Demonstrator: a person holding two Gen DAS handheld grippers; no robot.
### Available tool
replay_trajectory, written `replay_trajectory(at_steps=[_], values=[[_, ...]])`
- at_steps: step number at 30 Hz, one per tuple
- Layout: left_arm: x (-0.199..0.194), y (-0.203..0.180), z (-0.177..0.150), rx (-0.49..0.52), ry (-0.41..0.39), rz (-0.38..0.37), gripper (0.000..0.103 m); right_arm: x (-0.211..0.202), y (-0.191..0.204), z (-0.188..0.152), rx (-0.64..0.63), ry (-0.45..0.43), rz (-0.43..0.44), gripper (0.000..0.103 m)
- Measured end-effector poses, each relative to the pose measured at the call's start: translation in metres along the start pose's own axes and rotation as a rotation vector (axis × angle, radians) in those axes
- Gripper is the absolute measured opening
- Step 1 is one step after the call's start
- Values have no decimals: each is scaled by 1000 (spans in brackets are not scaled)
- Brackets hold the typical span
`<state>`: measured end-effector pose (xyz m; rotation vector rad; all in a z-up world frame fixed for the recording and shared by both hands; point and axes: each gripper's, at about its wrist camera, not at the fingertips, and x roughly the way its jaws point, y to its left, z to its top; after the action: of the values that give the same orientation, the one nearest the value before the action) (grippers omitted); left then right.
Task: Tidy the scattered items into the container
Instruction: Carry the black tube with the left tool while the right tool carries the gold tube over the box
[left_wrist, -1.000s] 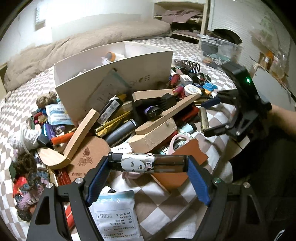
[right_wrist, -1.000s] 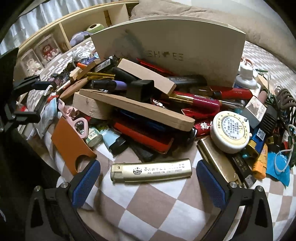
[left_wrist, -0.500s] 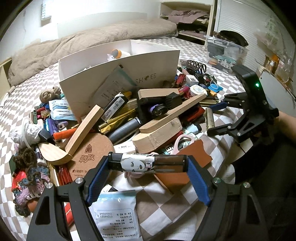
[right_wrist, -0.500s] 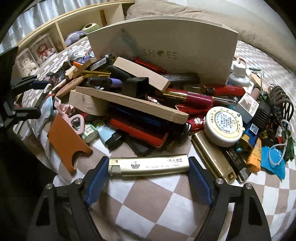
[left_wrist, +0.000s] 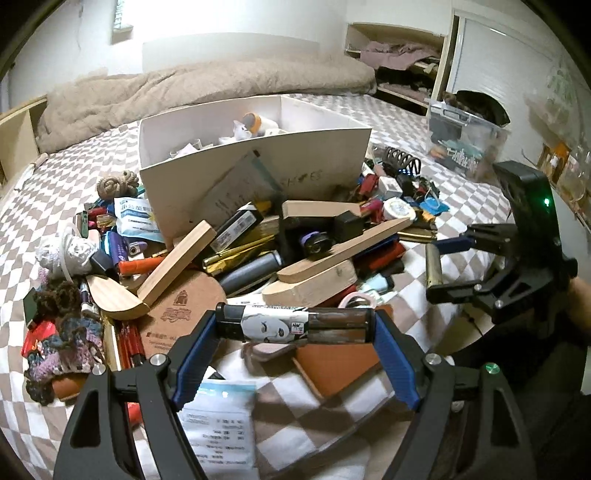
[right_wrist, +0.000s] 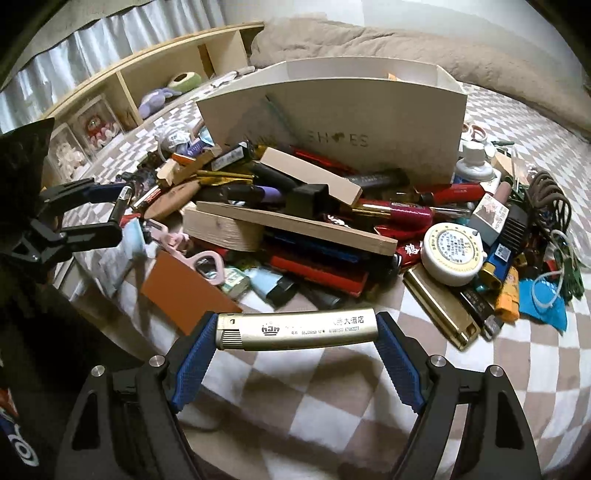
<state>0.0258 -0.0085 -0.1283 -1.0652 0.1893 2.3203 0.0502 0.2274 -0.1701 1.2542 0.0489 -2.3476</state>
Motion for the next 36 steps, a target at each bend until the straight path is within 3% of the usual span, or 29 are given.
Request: replay_trajectory(at_steps=[10, 19, 32, 36], values=[[-10, -22, -3, -71, -55, 0, 82, -18, 5, 6, 25, -63, -29, 84], [-20, -30, 17, -164, -150, 2, 82, -55, 6, 30, 8, -206, -75, 84], [-47, -31, 87, -164, -282, -2, 82, -97, -5, 73, 2, -349, -137, 84], [-52, -28, 112, -158, -298, 29, 82, -108, -5, 91, -16, -402, -151, 84]])
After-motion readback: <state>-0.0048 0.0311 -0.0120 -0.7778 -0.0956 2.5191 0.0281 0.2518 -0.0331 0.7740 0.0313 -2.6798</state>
